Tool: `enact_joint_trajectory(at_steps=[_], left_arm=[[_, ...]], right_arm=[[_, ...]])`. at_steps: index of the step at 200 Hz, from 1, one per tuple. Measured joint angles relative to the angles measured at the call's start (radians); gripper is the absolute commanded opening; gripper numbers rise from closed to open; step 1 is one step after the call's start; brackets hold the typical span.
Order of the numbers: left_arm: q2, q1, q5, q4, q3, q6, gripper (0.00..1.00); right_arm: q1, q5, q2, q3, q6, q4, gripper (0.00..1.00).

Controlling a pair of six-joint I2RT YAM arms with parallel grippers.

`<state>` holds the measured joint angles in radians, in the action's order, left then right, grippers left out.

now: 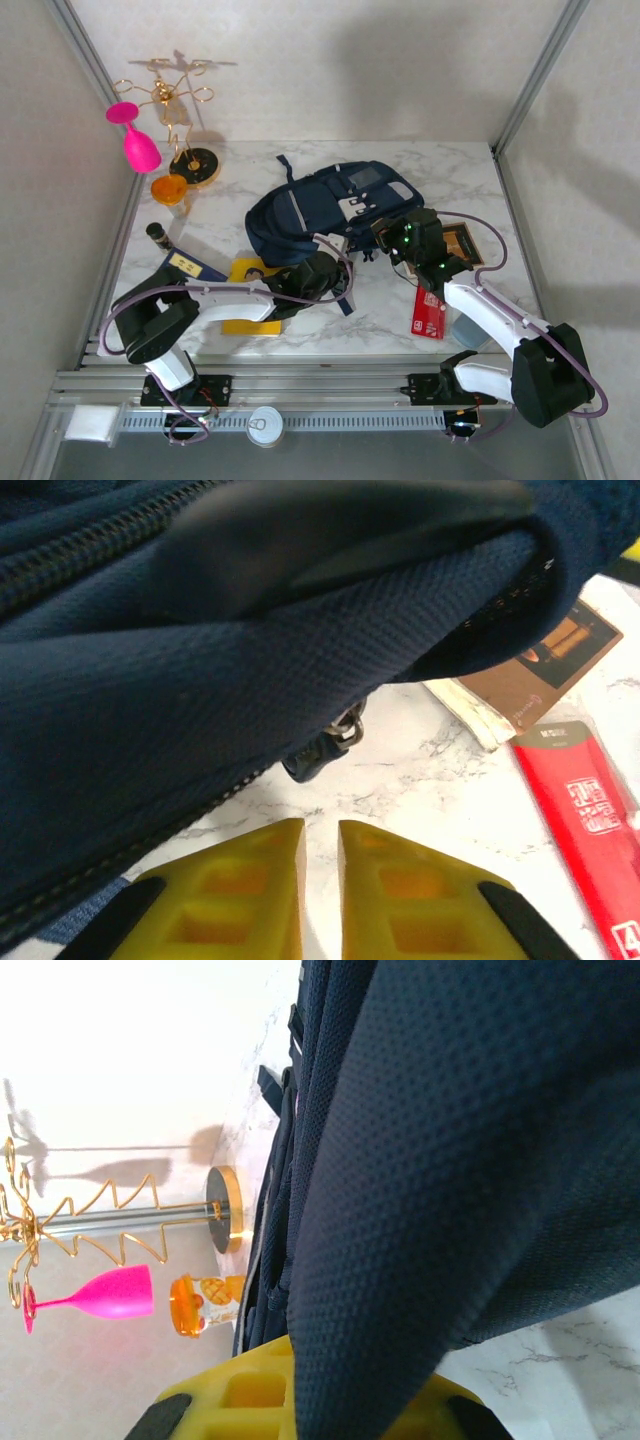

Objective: Pack the student bag

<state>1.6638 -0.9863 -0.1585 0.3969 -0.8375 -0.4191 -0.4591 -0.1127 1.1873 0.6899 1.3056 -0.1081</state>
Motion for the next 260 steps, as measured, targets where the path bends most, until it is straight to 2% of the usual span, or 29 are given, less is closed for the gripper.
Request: enact_joint_trajectory(at_steps=[47,103,158,260], left_arm=[[0.062,0.003,-0.031,0.022,-0.067,0.002,0.23],[0.103,0.023,-0.045,0.026,-0.108,0.015,0.00],[0.088,0.023,-0.047,0.026,-0.097,0.016,0.00],[-0.112,0.055,0.010,-0.061,0.036,0.032,0.00]], right_arm=[[0.000,0.000,0.000,0.000,0.000,0.000,0.00],[0.000,0.002,0.000,0.000,0.000,-0.006,0.00],[0.003,0.004,0.000,0.004,-0.002,-0.002,0.00],[0.034,-0.039,-0.004,0.021,-0.013,0.008,0.00]])
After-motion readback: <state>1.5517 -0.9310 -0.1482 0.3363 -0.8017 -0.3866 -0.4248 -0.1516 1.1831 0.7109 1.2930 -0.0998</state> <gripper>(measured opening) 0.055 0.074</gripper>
